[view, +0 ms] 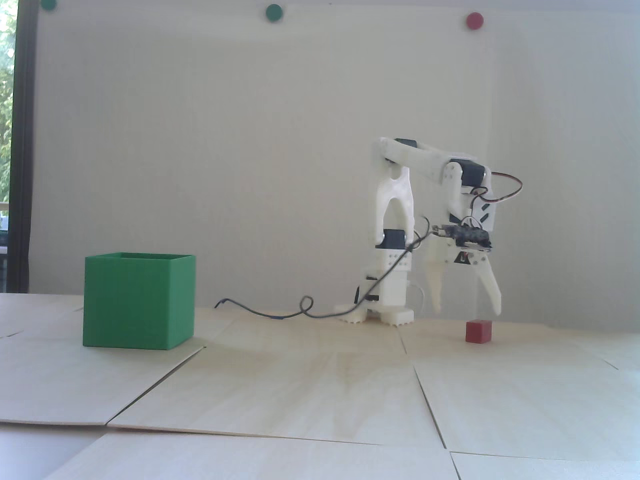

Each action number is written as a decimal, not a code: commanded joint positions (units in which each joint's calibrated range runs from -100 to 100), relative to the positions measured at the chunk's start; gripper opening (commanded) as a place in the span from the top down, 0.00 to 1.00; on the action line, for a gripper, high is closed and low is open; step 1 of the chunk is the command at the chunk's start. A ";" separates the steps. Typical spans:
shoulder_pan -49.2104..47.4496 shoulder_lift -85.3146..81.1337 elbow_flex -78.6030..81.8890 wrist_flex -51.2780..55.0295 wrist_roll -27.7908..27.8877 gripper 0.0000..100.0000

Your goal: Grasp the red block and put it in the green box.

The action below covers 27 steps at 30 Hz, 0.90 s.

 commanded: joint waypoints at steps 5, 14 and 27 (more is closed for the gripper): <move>-0.81 5.44 -0.87 0.67 0.20 0.66; -0.81 11.68 -1.40 -3.88 0.20 0.66; -5.72 11.36 -2.91 -3.97 2.13 0.66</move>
